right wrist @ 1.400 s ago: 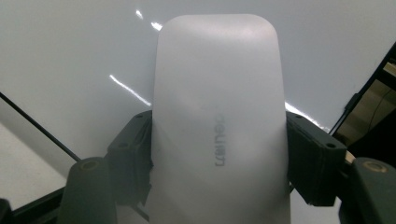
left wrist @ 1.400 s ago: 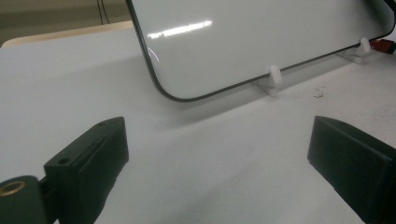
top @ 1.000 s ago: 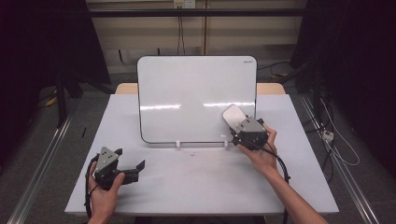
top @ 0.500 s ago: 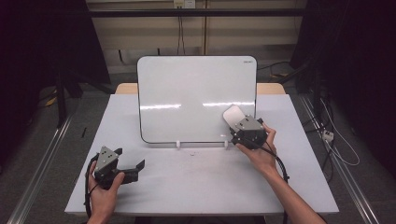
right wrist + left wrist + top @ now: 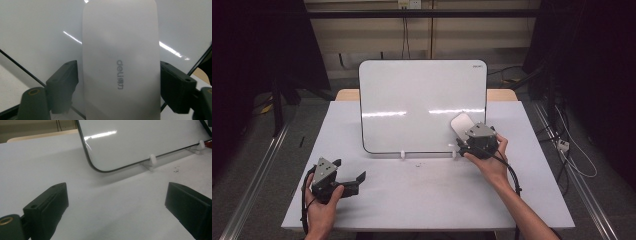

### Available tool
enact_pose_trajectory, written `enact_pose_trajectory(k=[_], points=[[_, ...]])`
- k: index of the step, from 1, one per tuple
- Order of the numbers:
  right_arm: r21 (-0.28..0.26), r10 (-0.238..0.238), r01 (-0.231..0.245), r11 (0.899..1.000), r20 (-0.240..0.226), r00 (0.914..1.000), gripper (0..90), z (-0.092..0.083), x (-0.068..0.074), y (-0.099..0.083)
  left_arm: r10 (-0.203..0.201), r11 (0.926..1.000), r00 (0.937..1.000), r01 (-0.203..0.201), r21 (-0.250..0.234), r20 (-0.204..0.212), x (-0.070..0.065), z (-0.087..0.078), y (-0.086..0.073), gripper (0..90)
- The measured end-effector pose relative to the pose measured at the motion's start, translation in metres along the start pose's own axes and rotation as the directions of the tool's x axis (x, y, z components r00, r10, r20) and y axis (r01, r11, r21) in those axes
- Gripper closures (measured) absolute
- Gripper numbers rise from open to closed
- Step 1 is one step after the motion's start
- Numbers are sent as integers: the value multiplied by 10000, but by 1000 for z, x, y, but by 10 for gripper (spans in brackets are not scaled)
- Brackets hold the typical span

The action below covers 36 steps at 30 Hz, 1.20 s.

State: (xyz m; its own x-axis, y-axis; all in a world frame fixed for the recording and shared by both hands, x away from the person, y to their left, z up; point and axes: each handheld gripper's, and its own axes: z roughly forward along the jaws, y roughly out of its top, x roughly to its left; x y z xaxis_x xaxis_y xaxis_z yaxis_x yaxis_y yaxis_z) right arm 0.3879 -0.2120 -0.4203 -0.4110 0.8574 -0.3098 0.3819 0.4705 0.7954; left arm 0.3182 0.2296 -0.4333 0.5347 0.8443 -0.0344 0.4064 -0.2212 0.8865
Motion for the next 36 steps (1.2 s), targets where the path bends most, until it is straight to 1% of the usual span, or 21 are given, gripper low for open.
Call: enact_pose_trajectory(k=[4,6,8,10,11,13,15,16,18,20,22,24,25,27,28,31,33,35,36], points=[[-154,95,-95,9998,-25,10000,124,-1,1,1,18,10000,10000,-18,3,42,-1,1,0,48],[-162,25,-24,9999,25,10000,108,-2,1,2,7,10000,10000,-7,30,51,-1,1,0,49],[-202,140,-141,9997,-38,9999,73,-1,1,2,14,10000,10000,-14,2,68,-1,0,0,48],[-238,171,-170,9996,40,9998,57,-2,1,2,14,10000,10000,-14,18,50,0,0,0,48],[-255,243,-245,9994,-49,9997,52,-2,0,2,-26,10000,10000,26,6,56,0,0,-1,48],[-318,433,-438,9985,-153,9989,52,-3,-2,3,-57,10000,10000,57,1,52,1,0,-1,48],[-286,517,-523,9982,-215,9984,55,-3,-3,3,-107,9999,9999,107,25,53,2,0,-2,48],[-319,636,-642,9974,-177,9978,62,-3,-4,3,-165,9999,9998,164,29,85,2,0,-2,49],[-297,872,-881,9957,-317,9957,67,-3,-6,3,-180,9998,9998,180,39,125,4,3,-1,48],[-286,937,-945,9951,-297,9952,67,-5,-6,3,-81,10000,9999,80,27,127,4,5,0,48],[-263,973,-978,9949,-190,9951,67,-7,-6,3,-81,9999,9998,84,-120,193,3,5,3,49],[-293,1114,-1122,9933,-268,9934,63,-10,-8,3,-82,9998,9998,85,-168,194,4,4,4,49],[-396,1211,-1220,9917,-241,9923,61,-11,-9,3,-132,9997,9997,136,-190,182,5,4,3,48],[-557,1530,-1559,9862,-535,9868,56,-15,-11,2,-195,9997,9997,197,-167,163,7,3,3,48],[-616,1609,-1643,9845,-572,9853,51,-16,-12,2,-251,9995,9996,255,-209,164,8,3,3,49],[-730,1602,-1633,9839,-462,9860,52,-21,-12,0,-289,9991,9995,293,-306,142,9,3,4,49],[-637,1586,-1603,9850,-310,9869,52,-23,-13,-1,-337,9988,9994,340,-339,122,10,2,5,48],[-702,1800,-1824,9807,-397,9829,52,-25,-15,-4,-392,9985,9992,394,-377,71,12,1,5,49],[-694,1836,-1859,9801,-380,9823,52,-26,-16,-5,-464,9981,9989,465,-409,48,12,1,5,48]])
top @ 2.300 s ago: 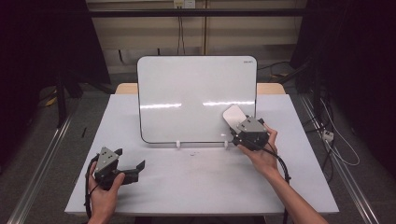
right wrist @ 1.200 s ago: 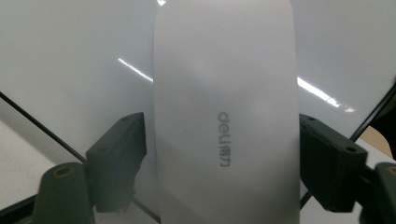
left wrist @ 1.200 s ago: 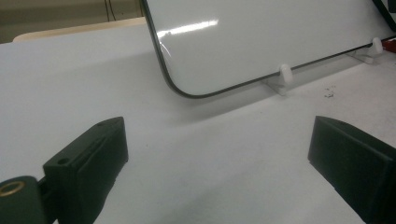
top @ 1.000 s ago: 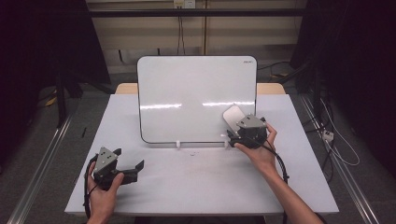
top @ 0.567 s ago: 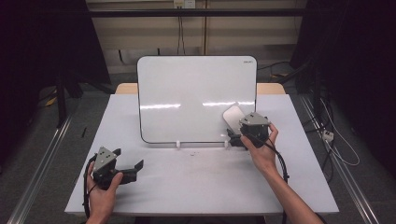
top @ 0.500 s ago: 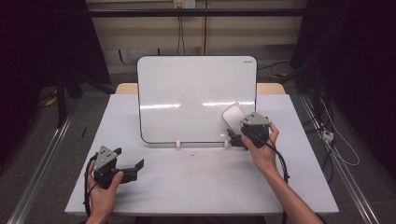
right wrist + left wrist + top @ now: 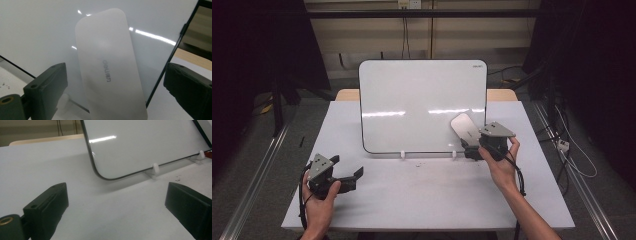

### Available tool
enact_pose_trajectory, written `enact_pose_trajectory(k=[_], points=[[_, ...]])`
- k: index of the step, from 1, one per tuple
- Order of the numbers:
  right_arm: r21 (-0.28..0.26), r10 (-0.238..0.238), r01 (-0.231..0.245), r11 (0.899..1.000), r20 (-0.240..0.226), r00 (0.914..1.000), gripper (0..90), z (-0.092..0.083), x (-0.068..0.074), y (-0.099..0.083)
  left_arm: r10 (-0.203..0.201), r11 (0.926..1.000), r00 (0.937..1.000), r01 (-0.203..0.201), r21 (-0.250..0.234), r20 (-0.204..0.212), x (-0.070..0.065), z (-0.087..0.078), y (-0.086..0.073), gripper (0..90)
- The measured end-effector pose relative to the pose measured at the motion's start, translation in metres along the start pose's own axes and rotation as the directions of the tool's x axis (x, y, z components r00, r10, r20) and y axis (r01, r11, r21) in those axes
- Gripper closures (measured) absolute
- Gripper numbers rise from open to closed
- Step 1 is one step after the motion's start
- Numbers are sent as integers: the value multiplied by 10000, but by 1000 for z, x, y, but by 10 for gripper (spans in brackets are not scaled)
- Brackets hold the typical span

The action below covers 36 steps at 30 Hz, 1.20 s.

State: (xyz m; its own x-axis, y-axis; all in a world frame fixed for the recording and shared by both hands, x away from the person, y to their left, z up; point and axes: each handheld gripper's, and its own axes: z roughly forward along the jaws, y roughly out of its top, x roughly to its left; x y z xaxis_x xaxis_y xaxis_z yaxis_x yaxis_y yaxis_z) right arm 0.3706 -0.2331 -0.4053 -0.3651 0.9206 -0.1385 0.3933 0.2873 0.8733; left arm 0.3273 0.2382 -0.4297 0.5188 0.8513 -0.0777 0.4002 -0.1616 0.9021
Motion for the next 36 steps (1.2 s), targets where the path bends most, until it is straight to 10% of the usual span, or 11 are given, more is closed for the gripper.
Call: enact_pose_trajectory(k=[36], points=[[-42,1310,-1309,9914,236,9911,55,-58,-30,-62,116,9999,9999,-116,119,27,-9,4,-1,56]])
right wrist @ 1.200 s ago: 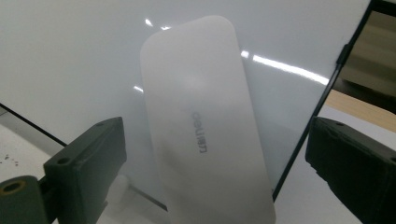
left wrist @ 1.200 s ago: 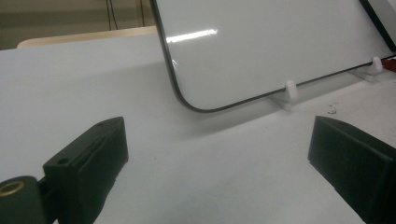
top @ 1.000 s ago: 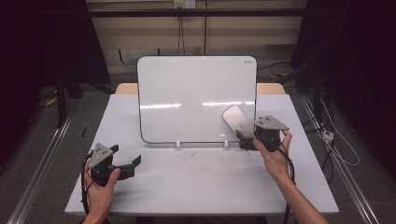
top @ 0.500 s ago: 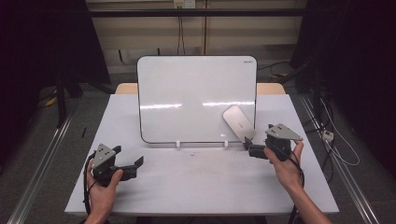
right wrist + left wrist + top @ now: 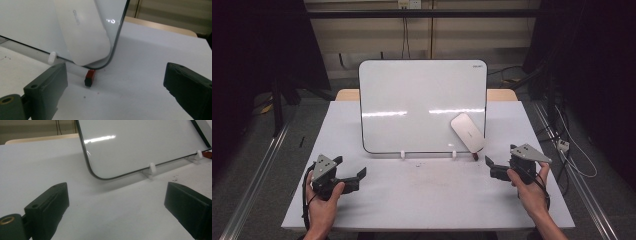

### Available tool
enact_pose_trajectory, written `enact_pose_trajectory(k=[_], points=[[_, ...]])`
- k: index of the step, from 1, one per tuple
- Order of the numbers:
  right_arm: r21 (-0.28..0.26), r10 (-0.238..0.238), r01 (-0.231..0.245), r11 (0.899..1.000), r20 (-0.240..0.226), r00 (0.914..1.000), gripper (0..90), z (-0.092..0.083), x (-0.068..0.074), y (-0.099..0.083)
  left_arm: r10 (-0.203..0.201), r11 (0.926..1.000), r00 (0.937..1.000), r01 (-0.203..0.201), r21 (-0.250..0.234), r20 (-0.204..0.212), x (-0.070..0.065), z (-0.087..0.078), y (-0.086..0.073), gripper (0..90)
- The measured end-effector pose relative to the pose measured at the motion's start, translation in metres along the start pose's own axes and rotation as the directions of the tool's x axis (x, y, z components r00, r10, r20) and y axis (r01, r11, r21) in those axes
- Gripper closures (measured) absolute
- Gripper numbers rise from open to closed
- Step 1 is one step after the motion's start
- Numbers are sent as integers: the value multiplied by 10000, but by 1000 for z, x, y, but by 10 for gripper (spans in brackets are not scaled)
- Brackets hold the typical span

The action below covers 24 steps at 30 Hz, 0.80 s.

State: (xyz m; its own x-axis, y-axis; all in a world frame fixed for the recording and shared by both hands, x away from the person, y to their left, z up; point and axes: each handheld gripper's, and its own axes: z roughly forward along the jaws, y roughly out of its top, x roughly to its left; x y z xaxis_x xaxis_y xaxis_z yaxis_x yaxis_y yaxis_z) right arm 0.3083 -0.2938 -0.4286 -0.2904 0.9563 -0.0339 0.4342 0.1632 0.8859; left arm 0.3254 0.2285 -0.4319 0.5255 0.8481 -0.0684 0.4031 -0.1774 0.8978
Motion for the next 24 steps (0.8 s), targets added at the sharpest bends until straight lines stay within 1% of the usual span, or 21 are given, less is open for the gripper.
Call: enact_pose_trajectory(k=[2,4,12,13,15,16,17,19,20,22,24], points=[[88,23,-23,10000,24,10000,58,-2,-2,-5,10,10000,10000,-10,8,-1,-1,0,0,56],[104,153,-153,9998,-1,9999,59,-4,-4,-10,42,10000,10000,-42,18,7,-1,0,0,56],[-79,258,-257,9996,164,9995,67,-12,-10,-25,-36,10000,10000,37,50,-51,-1,-2,-2,56],[-150,329,-326,9994,219,9992,68,-12,-10,-27,-30,10000,10000,31,50,-84,-1,-2,-3,56],[-106,247,-244,9996,362,9990,72,-12,-10,-31,-53,10000,9999,54,68,-153,-1,-3,-3,61],[-103,279,-275,9996,433,9987,76,-11,-10,-33,-79,10000,9997,80,28,-232,-1,-4,-3,65],[-93,388,-384,9992,422,9984,79,-11,-10,-34,-118,9999,9995,119,26,-283,-1,-4,-4,65],[-139,290,-284,9995,454,9985,79,-13,-9,-34,-185,9997,9994,189,122,-304,-1,-3,-5,65],[-234,240,-228,9995,506,9984,79,-13,-9,-34,-178,9997,9995,181,139,-258,-1,-4,-5,65],[-375,315,-298,9989,454,9985,79,-13,-10,-32,-132,9999,9995,135,104,-277,-1,-3,-5,64],[-362,266,-249,9990,498,9984,79,-12,-11,-31,-110,9997,9997,115,227,-239,-1,-2,-5,64]])
